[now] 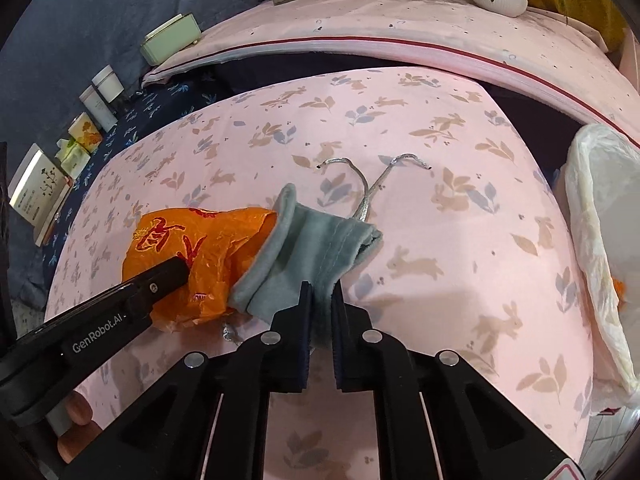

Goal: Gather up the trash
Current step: 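Grasp the orange bag with the left tool while the right tool grasps the grey-green pouch, then carry the bag and pouch over the bin and open both tools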

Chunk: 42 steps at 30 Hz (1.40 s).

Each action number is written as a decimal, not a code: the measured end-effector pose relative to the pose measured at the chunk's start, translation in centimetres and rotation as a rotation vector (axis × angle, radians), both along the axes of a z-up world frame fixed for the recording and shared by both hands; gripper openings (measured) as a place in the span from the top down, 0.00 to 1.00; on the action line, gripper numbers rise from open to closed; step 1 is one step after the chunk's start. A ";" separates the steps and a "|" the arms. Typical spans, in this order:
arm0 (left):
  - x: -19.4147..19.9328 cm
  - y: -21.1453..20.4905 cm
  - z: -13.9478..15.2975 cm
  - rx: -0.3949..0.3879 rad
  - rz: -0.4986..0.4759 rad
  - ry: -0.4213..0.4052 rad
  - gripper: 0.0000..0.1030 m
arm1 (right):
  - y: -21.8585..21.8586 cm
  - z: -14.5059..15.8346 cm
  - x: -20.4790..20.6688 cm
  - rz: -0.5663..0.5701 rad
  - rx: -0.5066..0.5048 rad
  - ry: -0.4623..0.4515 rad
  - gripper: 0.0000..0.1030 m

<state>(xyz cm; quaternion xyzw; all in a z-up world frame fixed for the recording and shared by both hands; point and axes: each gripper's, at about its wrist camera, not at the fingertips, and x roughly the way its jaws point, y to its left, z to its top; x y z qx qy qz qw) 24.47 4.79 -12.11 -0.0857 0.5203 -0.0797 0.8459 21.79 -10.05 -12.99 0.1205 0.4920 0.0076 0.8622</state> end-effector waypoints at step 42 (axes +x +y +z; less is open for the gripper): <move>-8.3 -23.8 13.1 -0.006 -0.418 -0.234 0.86 | -23.8 13.1 -14.4 -0.426 -0.004 -0.303 0.94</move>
